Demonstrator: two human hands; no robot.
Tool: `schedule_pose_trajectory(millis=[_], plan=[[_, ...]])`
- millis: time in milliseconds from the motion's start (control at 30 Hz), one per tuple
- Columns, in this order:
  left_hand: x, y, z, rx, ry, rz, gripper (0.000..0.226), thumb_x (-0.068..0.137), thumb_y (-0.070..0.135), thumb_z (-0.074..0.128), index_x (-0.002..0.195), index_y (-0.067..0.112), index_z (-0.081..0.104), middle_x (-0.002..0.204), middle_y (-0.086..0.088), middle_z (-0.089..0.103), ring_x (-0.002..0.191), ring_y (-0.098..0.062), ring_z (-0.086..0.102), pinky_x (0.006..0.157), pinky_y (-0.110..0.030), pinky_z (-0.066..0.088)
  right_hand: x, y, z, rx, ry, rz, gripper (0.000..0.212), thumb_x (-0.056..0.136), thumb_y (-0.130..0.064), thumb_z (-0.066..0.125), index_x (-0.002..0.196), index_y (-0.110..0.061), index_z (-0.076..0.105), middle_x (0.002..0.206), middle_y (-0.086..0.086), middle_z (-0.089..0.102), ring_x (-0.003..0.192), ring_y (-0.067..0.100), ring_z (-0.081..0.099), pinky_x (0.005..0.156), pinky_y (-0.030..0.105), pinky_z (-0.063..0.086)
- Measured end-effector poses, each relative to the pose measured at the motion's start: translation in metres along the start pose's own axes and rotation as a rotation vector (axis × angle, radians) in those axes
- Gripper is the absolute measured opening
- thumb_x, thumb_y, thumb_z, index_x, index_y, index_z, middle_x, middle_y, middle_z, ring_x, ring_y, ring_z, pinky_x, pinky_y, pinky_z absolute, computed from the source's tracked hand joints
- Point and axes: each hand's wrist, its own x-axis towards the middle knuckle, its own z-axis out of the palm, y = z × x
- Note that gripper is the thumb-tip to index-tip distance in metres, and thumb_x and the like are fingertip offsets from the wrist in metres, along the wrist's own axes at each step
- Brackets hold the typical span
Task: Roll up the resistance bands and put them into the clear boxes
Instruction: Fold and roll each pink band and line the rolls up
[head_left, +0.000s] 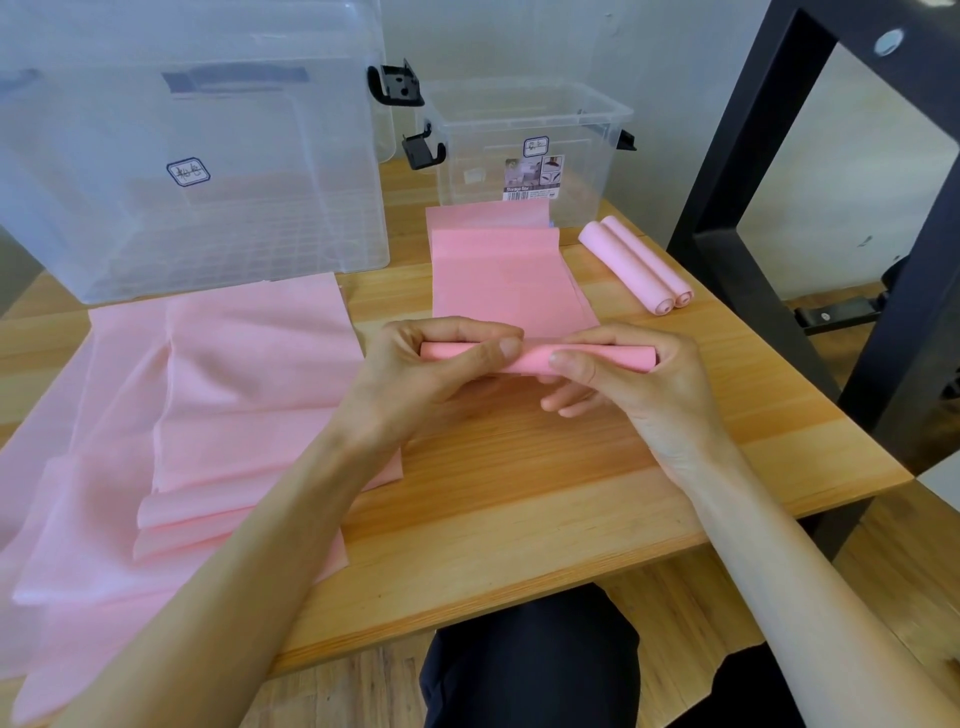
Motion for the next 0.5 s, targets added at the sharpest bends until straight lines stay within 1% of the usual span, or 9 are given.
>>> schedule_pose_trajectory(millis=[67, 100, 133, 200, 267, 333, 400, 500], plan=[[-0.0004, 0.0006, 0.0006, 0.014, -0.012, 0.037, 0.022, 0.07, 0.022, 0.075, 0.09, 0.012, 0.077, 0.092, -0.003, 0.078, 0.089, -0.011, 0.071, 0.082, -0.018, 0.056, -0.0001, -0.0003, -0.0001, 0.006, 0.01, 0.007, 0.021, 0.079, -0.02, 0.073, 0.093, -0.004, 0.074, 0.078, 0.014, 0.075, 0.065, 0.031, 0.073, 0.055, 0.029, 0.059], [-0.0002, 0.0003, 0.0004, 0.025, -0.008, 0.048, 0.021, 0.071, 0.022, 0.075, 0.089, 0.013, 0.077, 0.092, -0.001, 0.078, 0.088, -0.009, 0.071, 0.08, -0.016, 0.055, -0.0001, -0.0001, 0.0, 0.011, 0.008, 0.009, 0.021, 0.079, -0.019, 0.073, 0.094, -0.005, 0.074, 0.078, 0.014, 0.075, 0.066, 0.031, 0.073, 0.055, 0.029, 0.06], [0.0001, -0.0001, -0.0003, 0.031, -0.001, 0.052, 0.02, 0.071, 0.023, 0.075, 0.089, 0.014, 0.077, 0.091, 0.0, 0.078, 0.087, -0.008, 0.07, 0.079, -0.016, 0.055, 0.0, -0.0002, 0.0, 0.019, 0.003, 0.009, 0.023, 0.078, -0.018, 0.074, 0.096, -0.005, 0.073, 0.081, 0.014, 0.075, 0.067, 0.03, 0.074, 0.057, 0.029, 0.06], [0.001, -0.0011, -0.0019, 0.029, 0.012, 0.044, 0.018, 0.072, 0.025, 0.074, 0.088, 0.016, 0.078, 0.091, 0.0, 0.078, 0.087, -0.01, 0.071, 0.082, -0.02, 0.057, -0.0001, -0.0005, 0.0002, 0.036, -0.005, 0.011, 0.029, 0.075, -0.013, 0.076, 0.102, -0.006, 0.072, 0.086, 0.013, 0.076, 0.071, 0.029, 0.074, 0.06, 0.029, 0.061], [0.001, -0.001, -0.0027, 0.023, 0.002, 0.037, 0.019, 0.072, 0.025, 0.074, 0.088, 0.015, 0.078, 0.092, -0.001, 0.078, 0.088, -0.011, 0.071, 0.083, -0.022, 0.057, -0.0001, -0.0005, 0.0001, 0.032, -0.005, 0.008, 0.027, 0.074, -0.011, 0.077, 0.1, -0.006, 0.073, 0.085, 0.012, 0.076, 0.071, 0.029, 0.074, 0.061, 0.03, 0.061], [-0.0003, 0.0, -0.0014, 0.009, -0.029, 0.04, 0.021, 0.071, 0.02, 0.075, 0.09, 0.013, 0.077, 0.091, -0.002, 0.078, 0.087, -0.011, 0.071, 0.081, -0.02, 0.057, -0.0003, -0.0005, -0.0006, 0.019, 0.007, 0.012, 0.021, 0.077, -0.015, 0.075, 0.095, -0.004, 0.074, 0.082, 0.013, 0.076, 0.068, 0.03, 0.074, 0.059, 0.031, 0.061], [-0.0009, -0.0003, -0.0005, 0.022, -0.038, 0.061, 0.023, 0.069, 0.018, 0.076, 0.09, 0.012, 0.077, 0.089, -0.002, 0.077, 0.085, -0.011, 0.071, 0.081, -0.019, 0.057, -0.0001, -0.0004, -0.0003, 0.019, 0.015, 0.025, 0.021, 0.079, -0.021, 0.074, 0.092, -0.005, 0.075, 0.081, 0.015, 0.075, 0.067, 0.032, 0.073, 0.058, 0.033, 0.061], [-0.0005, -0.0007, 0.0006, 0.041, 0.002, 0.036, 0.015, 0.075, 0.017, 0.075, 0.089, 0.011, 0.077, 0.089, -0.005, 0.077, 0.081, -0.014, 0.069, 0.077, -0.023, 0.057, 0.0005, -0.0004, 0.0008, 0.035, 0.007, 0.033, 0.025, 0.076, -0.019, 0.076, 0.098, -0.006, 0.073, 0.085, 0.014, 0.076, 0.07, 0.031, 0.074, 0.061, 0.032, 0.062]])
